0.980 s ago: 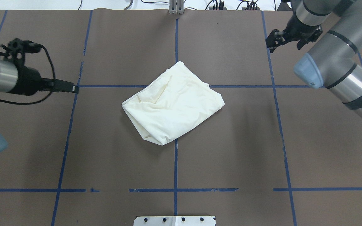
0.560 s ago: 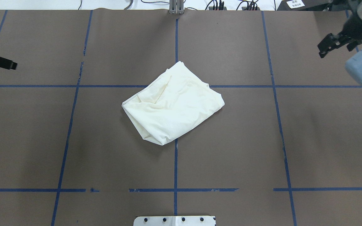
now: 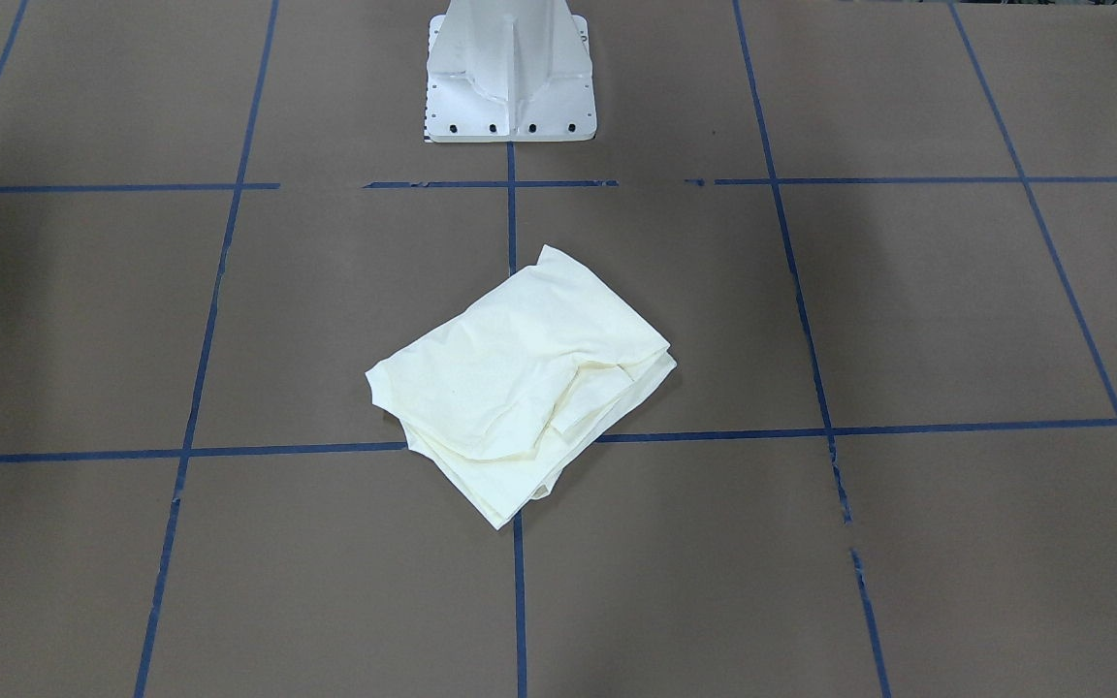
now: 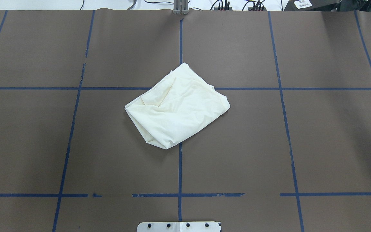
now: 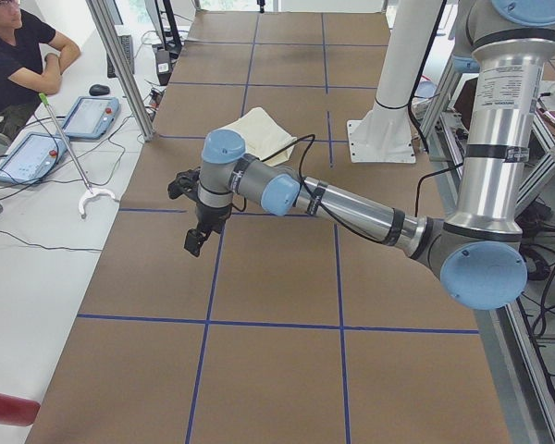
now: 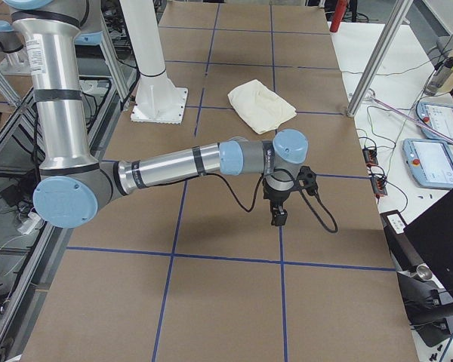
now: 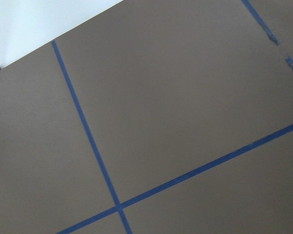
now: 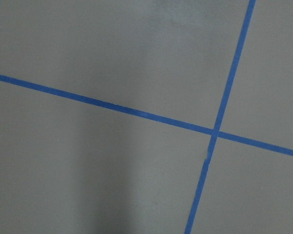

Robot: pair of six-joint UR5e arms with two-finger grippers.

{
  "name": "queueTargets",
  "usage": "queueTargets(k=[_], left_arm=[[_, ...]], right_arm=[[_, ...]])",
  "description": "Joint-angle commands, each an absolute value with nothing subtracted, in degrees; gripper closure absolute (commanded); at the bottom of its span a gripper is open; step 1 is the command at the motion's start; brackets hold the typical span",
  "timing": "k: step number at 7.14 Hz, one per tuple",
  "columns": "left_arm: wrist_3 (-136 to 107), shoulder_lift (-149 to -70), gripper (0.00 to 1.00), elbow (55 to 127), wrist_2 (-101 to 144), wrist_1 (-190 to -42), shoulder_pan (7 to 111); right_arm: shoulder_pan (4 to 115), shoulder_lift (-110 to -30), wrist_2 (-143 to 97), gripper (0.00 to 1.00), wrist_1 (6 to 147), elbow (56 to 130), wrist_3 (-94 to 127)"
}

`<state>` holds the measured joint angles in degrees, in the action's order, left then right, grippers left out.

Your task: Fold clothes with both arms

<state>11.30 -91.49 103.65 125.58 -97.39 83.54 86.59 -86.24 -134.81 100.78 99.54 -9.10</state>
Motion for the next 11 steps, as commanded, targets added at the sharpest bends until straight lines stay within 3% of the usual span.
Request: queueTargets(k=[1,5,11], left_arm=[[16.0,-87.2,0.00,101.6,128.9,-99.7,84.6],[15.7,-86.3,0.00,94.4,127.1,-100.0,84.9],[8.5,-86.2,0.00,93.6,133.5,-94.7,87.3]], right_arm=[[88.9,-89.2,-135.2,0.00,100.6,98.4,-10.4],[89.6,-92.7,-134.6,0.00,100.5,98.1,-9.4],[93.4,-95.9,-139.2,0.00,100.4,96.0,-9.5]])
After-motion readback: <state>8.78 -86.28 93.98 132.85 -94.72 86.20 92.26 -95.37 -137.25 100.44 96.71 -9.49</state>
